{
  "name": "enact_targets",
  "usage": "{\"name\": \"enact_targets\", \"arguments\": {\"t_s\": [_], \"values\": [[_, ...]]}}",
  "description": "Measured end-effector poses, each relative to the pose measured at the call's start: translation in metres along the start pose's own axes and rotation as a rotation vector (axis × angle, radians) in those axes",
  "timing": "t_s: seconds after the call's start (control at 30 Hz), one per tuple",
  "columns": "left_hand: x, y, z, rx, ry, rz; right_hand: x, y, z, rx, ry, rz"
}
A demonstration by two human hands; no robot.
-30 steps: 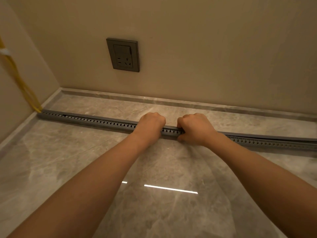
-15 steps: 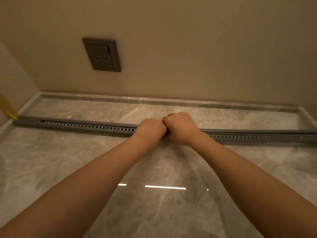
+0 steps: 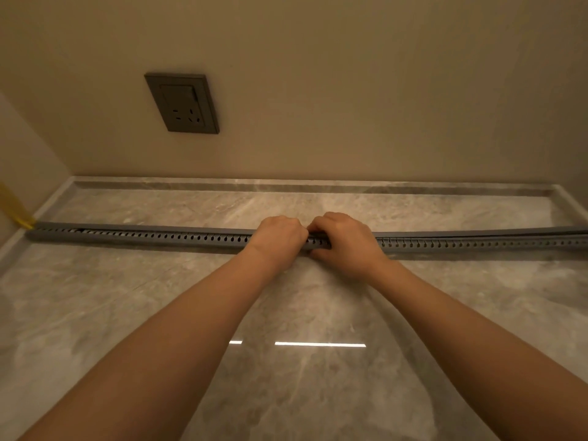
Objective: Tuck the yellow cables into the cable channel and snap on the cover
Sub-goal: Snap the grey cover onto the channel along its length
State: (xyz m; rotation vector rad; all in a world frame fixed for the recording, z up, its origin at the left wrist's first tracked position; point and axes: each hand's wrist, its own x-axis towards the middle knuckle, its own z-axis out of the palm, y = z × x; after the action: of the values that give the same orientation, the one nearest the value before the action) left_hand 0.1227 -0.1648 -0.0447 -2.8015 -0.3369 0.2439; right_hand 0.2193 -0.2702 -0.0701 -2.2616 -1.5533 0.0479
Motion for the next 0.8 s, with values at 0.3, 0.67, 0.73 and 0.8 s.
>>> {"name": "enact_targets", "arguments": {"t_s": [0.3,0.67,0.73,0.8], "values": [[0.001,-0.002,0.0,-0.024,0.016,0.008,-0.024,0.033,-0.023,-0.142,0.007,0.005],[0.003,-0.004,0.002,-0.02,0.002,0.021,0.001,0.032,-0.039,-0.34,-0.185,-0.105],[0.003,-0.004,0.001,-0.028,0.003,0.023,0.001,0.032,-0.038,-0.338,-0.181,-0.11],[0.003,-0.004,0.0,-0.038,0.002,0.025,-0.001,0.032,-0.036,-0.335,-0.165,-0.111]]}}
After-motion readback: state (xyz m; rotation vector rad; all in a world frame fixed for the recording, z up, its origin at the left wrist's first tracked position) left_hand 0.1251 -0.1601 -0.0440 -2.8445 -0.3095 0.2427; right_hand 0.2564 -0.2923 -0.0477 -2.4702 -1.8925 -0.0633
